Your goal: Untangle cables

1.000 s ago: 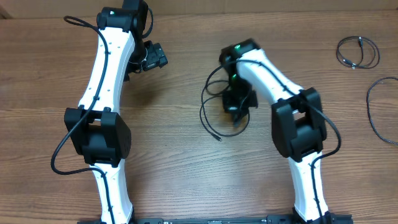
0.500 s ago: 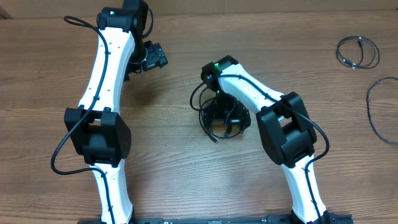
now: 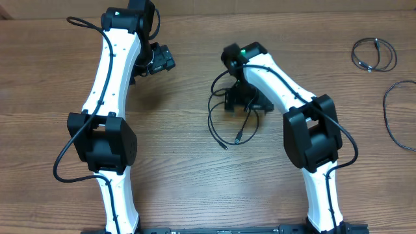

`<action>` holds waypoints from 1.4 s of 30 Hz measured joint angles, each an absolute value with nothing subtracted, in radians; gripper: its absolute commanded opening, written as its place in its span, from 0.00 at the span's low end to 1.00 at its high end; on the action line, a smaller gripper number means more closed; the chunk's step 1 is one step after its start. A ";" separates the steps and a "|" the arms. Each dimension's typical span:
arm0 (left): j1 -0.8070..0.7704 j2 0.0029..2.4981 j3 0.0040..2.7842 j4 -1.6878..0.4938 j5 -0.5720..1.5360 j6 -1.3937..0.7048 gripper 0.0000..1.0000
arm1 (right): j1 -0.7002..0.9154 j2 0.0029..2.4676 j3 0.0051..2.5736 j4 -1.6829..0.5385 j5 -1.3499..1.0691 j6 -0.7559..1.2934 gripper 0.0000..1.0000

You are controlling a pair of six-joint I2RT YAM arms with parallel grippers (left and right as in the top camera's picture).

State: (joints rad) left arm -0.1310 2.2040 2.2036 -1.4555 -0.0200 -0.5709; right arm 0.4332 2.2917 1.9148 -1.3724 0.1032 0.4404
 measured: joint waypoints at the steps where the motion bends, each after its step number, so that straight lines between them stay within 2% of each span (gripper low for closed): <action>1: -0.131 2.204 2.204 -1.455 -0.020 -0.571 1.00 | 0.418 2.292 1.915 -1.346 0.097 0.404 1.00; 4: -0.131 2.204 2.204 -1.456 -0.020 -0.571 1.00 | 0.356 2.289 1.887 -1.260 0.049 0.236 0.95; 11: -0.131 2.204 2.204 -1.456 -0.020 -0.571 0.99 | 0.320 2.280 1.777 -1.190 -0.008 0.010 0.85; 12: -0.131 2.204 2.204 -1.456 -0.020 -0.571 0.99 | 0.322 2.275 1.768 -1.189 -0.025 -0.022 0.77; 14: -0.131 2.204 2.204 -1.456 -0.020 -0.571 1.00 | 0.328 2.263 1.751 -1.176 -0.065 -0.090 0.53; 16: -0.131 2.204 2.204 -1.455 -0.020 -0.571 0.99 | 0.337 2.254 1.732 -1.144 -0.091 -0.136 0.25; 17: -0.131 2.204 2.204 -1.455 -0.020 -0.571 1.00 | 0.343 2.249 1.722 -1.120 -0.096 -0.155 0.18; 18: -0.131 2.204 2.204 -1.456 -0.020 -0.571 0.99 | 0.350 2.246 1.710 -1.089 -0.088 -0.160 0.04; 22: -0.131 2.204 2.204 -1.455 -0.020 -0.571 0.99 | 0.362 2.235 1.691 -1.032 -0.034 -0.027 0.04; 25: -0.131 2.204 2.204 -1.456 -0.020 -0.571 1.00 | 0.356 2.234 1.689 -1.034 -0.027 0.195 0.04; 29: -0.131 2.204 2.204 -1.456 -0.020 -0.571 1.00 | 0.302 2.234 1.689 -1.061 -0.096 0.510 0.04; 32: -0.131 2.204 2.204 -1.456 -0.020 -0.571 0.99 | 0.228 2.234 1.684 -1.074 -0.173 0.665 0.04; 33: -0.131 2.204 2.204 -1.456 -0.020 -0.571 1.00 | 0.197 2.234 1.681 -1.077 -0.205 0.704 0.16; 35: -0.131 2.204 2.204 -1.455 -0.020 -0.571 1.00 | 0.152 2.236 1.679 -1.093 -0.260 0.740 0.50; 36: -0.131 2.204 2.204 -1.455 -0.020 -0.571 0.99 | 0.132 2.236 1.678 -1.102 -0.284 0.734 0.90; 37: -0.131 2.204 2.204 -1.455 -0.020 -0.571 1.00 | 0.115 2.236 1.678 -1.111 -0.307 0.717 1.00; 42: -0.131 2.204 2.204 -1.456 -0.020 -0.571 0.99 | 0.108 2.237 1.689 -1.235 -0.320 0.556 1.00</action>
State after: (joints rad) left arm -0.1310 2.2040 2.2036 -1.4555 -0.0200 -0.5709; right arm 0.1078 2.2372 1.6886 -1.2350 -0.3202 0.5560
